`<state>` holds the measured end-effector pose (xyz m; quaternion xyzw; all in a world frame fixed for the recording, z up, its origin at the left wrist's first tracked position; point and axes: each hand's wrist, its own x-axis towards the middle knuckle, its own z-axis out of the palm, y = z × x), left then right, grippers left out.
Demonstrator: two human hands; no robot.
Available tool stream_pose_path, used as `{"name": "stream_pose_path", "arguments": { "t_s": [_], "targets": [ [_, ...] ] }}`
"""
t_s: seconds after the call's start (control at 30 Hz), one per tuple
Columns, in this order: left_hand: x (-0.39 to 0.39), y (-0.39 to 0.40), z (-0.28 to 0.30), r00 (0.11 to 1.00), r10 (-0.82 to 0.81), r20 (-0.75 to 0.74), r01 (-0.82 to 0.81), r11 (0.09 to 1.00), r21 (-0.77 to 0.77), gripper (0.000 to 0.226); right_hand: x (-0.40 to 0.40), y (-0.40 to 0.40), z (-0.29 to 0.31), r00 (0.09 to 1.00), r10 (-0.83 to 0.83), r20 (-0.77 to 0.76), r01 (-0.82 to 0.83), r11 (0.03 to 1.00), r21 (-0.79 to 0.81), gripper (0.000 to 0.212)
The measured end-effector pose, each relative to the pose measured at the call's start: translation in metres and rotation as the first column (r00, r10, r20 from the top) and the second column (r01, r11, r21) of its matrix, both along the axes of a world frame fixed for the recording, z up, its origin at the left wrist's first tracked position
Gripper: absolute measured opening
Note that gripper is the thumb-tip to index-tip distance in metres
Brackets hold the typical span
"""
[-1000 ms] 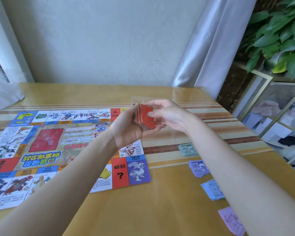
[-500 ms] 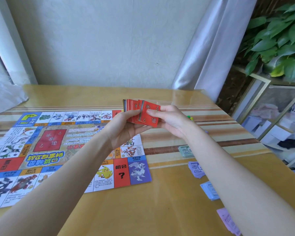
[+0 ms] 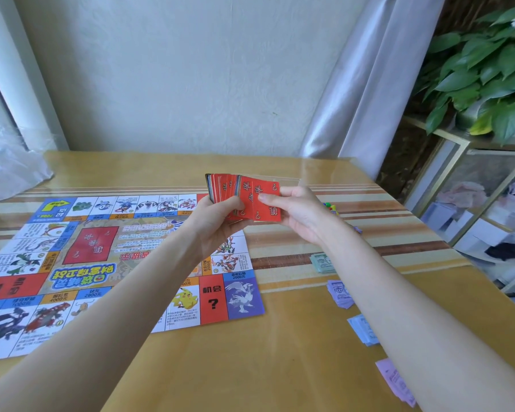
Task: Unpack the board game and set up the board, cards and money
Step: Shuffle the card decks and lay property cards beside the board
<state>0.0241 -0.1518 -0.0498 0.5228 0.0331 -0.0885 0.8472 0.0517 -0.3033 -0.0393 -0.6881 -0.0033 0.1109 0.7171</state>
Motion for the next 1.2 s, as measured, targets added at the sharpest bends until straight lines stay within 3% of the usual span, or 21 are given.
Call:
{"name": "stream_pose_path", "arguments": {
  "t_s": [0.1, 0.33, 0.6, 0.77, 0.87, 0.93, 1.1, 1.2],
  "targets": [
    [0.000, 0.000, 0.001, 1.000, -0.005, 0.003, 0.005, 1.000, 0.027, 0.019, -0.002, 0.003, -0.003, 1.000, -0.004, 0.027, 0.004, 1.000, 0.007, 0.030],
    [-0.003, 0.007, 0.001, 0.995, -0.082, -0.058, 0.078, 0.995, -0.069, 0.011, -0.001, 0.003, -0.006, 1.000, -0.014, 0.020, 0.016, 0.997, -0.070, 0.034],
    [0.002, 0.011, 0.000, 0.997, 0.018, -0.078, -0.020, 0.999, -0.028, 0.023, 0.001, 0.008, -0.003, 1.000, -0.003, 0.014, 0.003, 1.000, 0.006, 0.023],
    [0.003, 0.011, -0.001, 1.000, 0.009, -0.012, -0.008, 0.998, 0.057, 0.023, 0.008, 0.005, -0.001, 0.991, -0.131, 0.020, 0.131, 0.991, -0.001, 0.026],
    [0.001, 0.014, -0.002, 1.000, -0.018, 0.003, 0.018, 0.998, 0.054, 0.017, 0.015, -0.003, -0.006, 0.953, -0.285, 0.102, 0.292, 0.954, -0.069, 0.047],
    [0.001, 0.015, -0.001, 1.000, -0.017, -0.015, 0.018, 1.000, 0.016, 0.017, 0.014, -0.006, -0.007, 0.922, -0.353, 0.160, 0.372, 0.922, -0.105, 0.048],
    [0.002, 0.014, -0.001, 0.998, 0.006, -0.055, -0.006, 1.000, 0.012, 0.011, 0.010, 0.005, -0.010, 0.929, -0.245, 0.278, 0.303, 0.934, -0.187, 0.035],
    [0.002, 0.013, -0.002, 0.996, 0.046, -0.079, -0.044, 0.999, 0.028, 0.005, 0.009, 0.006, -0.011, 0.947, -0.236, 0.217, 0.278, 0.941, -0.192, 0.028]
  ]
}}
